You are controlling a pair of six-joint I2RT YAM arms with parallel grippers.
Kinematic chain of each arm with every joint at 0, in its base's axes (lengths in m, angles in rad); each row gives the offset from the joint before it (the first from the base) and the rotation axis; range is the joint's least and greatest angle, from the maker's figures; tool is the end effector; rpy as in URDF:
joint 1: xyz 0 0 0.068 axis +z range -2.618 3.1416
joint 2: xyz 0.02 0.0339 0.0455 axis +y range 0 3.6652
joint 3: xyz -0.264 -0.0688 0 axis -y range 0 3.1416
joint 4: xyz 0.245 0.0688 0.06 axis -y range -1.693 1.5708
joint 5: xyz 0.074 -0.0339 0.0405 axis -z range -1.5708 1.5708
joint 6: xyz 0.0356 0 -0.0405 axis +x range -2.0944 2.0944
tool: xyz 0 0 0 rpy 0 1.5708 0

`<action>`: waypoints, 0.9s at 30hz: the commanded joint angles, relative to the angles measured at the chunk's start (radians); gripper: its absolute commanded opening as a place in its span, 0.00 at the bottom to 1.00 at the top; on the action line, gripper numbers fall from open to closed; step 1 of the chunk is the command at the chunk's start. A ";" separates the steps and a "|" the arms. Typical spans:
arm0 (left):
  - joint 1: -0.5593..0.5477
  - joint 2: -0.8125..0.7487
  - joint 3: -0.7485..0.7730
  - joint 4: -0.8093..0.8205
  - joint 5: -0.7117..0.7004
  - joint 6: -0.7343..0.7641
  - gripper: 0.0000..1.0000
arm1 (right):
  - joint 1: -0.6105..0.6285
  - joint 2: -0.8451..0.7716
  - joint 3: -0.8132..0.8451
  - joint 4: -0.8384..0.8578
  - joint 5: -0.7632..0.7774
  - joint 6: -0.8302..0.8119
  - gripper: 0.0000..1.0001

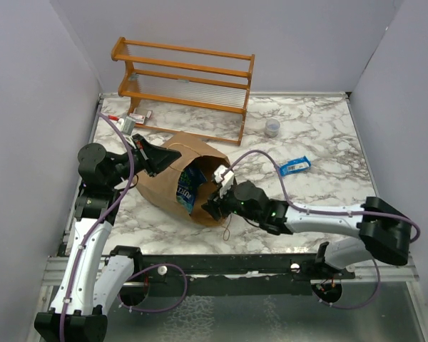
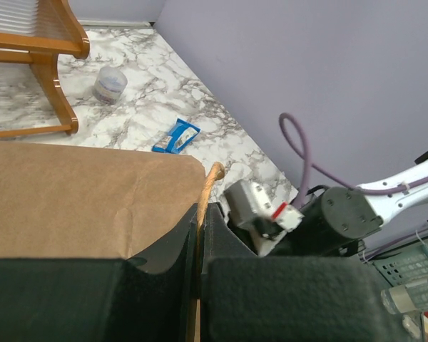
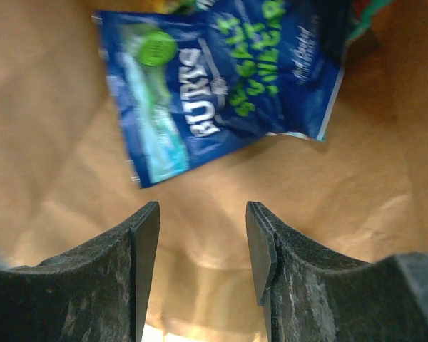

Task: Take the snacks out of the paper bag
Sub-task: Take out the snack from the paper bag.

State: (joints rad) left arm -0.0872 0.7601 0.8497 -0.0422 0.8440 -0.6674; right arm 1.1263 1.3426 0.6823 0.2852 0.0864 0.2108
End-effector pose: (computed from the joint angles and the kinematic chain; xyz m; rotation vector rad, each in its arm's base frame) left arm 0.1619 -0.0409 0.3817 0.2503 1.6571 -1.2186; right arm 0.1285 0.2627 0.2277 -0.8433 1.8470 0.7878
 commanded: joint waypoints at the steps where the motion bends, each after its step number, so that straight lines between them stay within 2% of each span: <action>1: -0.003 -0.009 0.008 0.023 0.001 0.003 0.00 | 0.013 0.123 0.046 0.162 0.252 -0.090 0.52; 10: -0.003 -0.012 0.007 0.029 0.002 -0.008 0.00 | 0.013 0.375 0.202 0.226 0.443 -0.235 0.56; 15: -0.004 -0.011 0.013 0.029 0.007 -0.009 0.00 | 0.013 0.433 0.210 0.332 0.495 -0.330 0.70; 22: -0.005 -0.012 0.021 0.027 0.006 -0.008 0.00 | 0.008 0.529 0.241 0.402 0.479 -0.362 0.82; 25: -0.005 -0.013 0.022 0.024 0.007 -0.010 0.00 | -0.004 0.569 0.266 0.404 0.448 -0.344 0.82; 27: -0.005 -0.013 0.025 0.024 0.009 -0.011 0.00 | -0.015 0.594 0.294 0.392 0.444 -0.334 0.78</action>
State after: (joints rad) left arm -0.0875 0.7601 0.8501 -0.0406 0.8440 -0.6754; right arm 1.1282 1.8847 0.9165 0.6292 0.5407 -0.1276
